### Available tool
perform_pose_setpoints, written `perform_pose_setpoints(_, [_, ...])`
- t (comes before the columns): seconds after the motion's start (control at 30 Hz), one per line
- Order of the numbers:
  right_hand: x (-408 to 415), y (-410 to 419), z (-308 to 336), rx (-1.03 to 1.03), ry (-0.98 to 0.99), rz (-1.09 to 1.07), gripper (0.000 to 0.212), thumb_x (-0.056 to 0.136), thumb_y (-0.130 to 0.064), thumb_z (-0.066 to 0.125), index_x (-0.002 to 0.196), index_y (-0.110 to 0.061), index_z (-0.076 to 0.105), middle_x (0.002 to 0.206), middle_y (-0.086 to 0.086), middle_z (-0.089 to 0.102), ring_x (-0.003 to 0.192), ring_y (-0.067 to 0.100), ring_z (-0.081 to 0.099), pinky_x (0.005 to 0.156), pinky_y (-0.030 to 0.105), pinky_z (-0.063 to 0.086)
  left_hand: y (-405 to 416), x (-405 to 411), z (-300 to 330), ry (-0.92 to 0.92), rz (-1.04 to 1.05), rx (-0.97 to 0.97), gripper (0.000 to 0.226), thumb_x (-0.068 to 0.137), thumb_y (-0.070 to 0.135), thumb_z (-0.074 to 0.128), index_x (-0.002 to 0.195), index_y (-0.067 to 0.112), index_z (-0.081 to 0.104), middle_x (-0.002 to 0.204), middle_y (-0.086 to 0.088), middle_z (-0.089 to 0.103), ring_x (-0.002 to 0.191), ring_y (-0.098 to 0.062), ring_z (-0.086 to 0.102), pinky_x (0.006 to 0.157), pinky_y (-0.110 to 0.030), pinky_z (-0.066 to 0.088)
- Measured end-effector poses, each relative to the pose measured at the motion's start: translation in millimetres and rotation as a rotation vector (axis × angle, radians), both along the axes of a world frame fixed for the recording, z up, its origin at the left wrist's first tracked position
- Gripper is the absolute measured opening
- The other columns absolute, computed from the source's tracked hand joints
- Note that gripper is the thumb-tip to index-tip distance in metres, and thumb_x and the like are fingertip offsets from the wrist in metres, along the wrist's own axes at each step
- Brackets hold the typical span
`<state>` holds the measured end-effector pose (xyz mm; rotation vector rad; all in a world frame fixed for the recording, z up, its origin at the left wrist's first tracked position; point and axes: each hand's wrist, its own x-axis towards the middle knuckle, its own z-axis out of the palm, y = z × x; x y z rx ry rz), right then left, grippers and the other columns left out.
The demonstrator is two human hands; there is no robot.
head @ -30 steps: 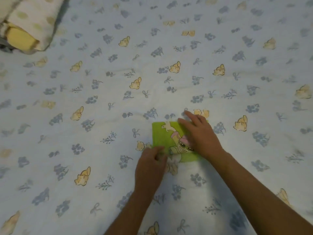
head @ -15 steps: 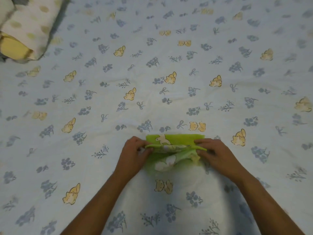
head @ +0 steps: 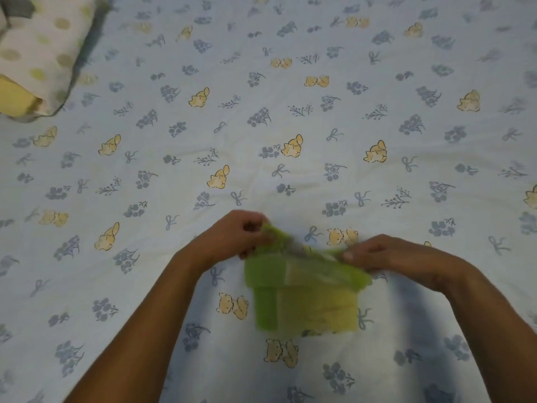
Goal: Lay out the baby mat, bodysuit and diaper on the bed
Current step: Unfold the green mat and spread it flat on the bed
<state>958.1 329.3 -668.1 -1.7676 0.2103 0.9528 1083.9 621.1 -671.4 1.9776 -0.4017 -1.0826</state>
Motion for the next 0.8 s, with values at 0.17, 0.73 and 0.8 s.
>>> perform_pose_setpoints(0.17, [-7.7,11.7,-14.9,-0.021,0.023,0.281,0.022,0.082,-0.038,0.072,0.104,-0.041,0.074,0.109,-0.021,0.071,0.101,-0.002,0.065,0.092,0.02,0.05,12.2,-8.3,-5.0,0.255,-0.388,0.244,0.012,0.089,0.027,0.067,0.089,0.017,0.073,0.059,0.008,0.063,0.049,-0.005,0.053,0.047,-0.017,0.043])
perform_pose_setpoints(0.73, [75.3,27.0,-49.2,-0.582,-0.495,-0.468,0.011,0.089,-0.029,0.064,0.089,-0.019,0.066,0.078,0.0,0.064,0.074,0.018,0.059,0.064,0.03,0.047,-23.5,24.5,-43.0,-0.141,0.657,-0.035,0.006,0.096,0.012,0.059,0.095,0.009,0.063,0.07,-0.011,0.073,0.065,-0.029,0.075,0.06,-0.039,0.064])
perform_pose_setpoints(0.8, [70.6,27.6,-50.9,-0.517,-0.476,-0.579,0.022,0.087,-0.026,0.066,0.109,-0.021,0.066,0.091,-0.003,0.064,0.083,0.016,0.062,0.072,0.029,0.051,-22.8,19.0,-45.6,-0.194,0.67,-0.013,0.02,0.094,0.009,0.061,0.112,0.016,0.06,0.084,-0.011,0.073,0.074,-0.024,0.074,0.07,-0.037,0.063])
